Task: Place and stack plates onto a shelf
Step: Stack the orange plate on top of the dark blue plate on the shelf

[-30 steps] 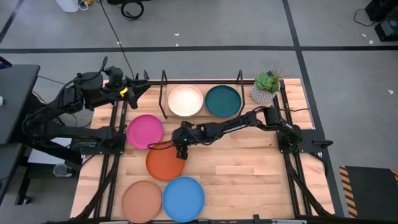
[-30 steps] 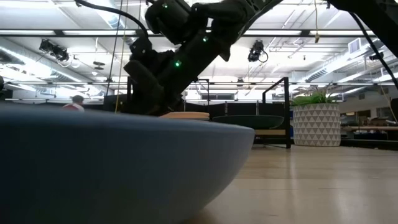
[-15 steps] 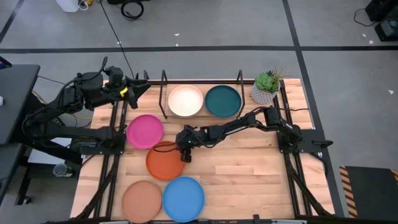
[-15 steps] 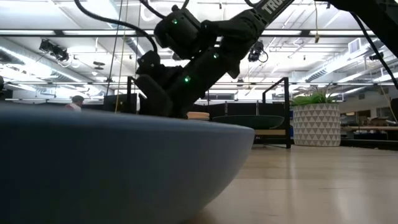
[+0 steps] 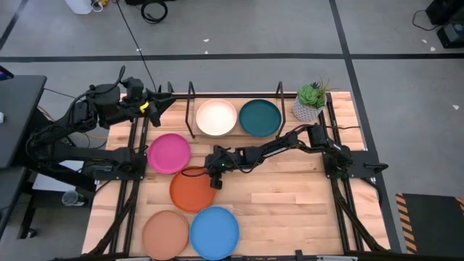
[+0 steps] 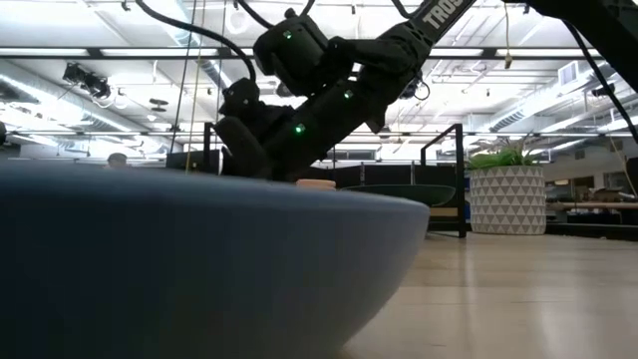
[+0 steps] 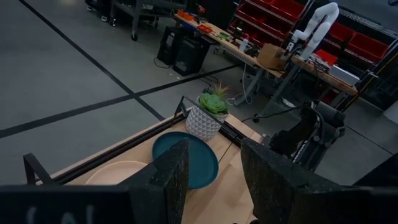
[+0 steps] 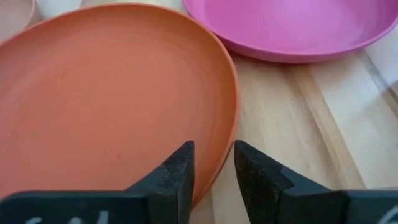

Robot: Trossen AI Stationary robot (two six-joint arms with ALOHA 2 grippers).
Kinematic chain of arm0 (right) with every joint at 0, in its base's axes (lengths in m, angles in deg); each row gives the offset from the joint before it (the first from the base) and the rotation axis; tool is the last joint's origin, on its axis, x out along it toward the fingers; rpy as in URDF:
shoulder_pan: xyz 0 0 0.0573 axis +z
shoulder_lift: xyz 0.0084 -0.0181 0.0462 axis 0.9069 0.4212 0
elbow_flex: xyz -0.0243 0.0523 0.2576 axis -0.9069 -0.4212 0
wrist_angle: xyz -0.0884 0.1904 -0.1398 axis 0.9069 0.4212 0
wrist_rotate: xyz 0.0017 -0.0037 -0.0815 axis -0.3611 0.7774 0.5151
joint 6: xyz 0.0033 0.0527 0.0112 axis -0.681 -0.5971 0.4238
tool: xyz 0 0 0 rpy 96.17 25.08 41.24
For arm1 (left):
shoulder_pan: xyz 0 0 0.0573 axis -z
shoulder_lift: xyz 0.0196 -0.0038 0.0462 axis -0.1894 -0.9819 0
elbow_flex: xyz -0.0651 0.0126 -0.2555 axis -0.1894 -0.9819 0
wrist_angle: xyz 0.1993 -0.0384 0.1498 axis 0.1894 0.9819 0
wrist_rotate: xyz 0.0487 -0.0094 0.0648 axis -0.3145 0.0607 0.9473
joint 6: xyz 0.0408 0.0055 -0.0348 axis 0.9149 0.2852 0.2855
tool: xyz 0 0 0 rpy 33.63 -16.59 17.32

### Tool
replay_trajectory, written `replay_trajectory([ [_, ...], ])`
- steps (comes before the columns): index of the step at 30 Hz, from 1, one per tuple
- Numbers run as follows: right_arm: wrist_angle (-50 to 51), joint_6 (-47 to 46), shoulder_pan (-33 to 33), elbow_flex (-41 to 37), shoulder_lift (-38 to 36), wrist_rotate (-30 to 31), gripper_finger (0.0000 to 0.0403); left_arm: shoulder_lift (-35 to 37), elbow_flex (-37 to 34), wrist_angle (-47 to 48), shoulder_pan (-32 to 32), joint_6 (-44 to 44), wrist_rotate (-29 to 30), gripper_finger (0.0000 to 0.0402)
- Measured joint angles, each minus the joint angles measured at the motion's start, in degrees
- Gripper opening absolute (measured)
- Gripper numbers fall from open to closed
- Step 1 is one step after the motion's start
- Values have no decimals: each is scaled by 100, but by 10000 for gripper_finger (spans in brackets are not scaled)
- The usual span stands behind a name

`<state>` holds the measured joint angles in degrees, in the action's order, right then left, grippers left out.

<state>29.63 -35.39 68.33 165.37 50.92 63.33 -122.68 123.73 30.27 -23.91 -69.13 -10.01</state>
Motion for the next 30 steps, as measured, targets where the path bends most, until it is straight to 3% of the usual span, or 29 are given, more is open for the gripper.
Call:
replay_trajectory([
  [13,157,-61,0,0,0,12,93,1,0,0,0,-5,0,153],
  [24,258,-398,1,4,0,372,15,-1,0,0,0,-7,0,153],
  [30,316,-414,-53,9,-5,448,14,0,0,2,0,-9,59,153],
])
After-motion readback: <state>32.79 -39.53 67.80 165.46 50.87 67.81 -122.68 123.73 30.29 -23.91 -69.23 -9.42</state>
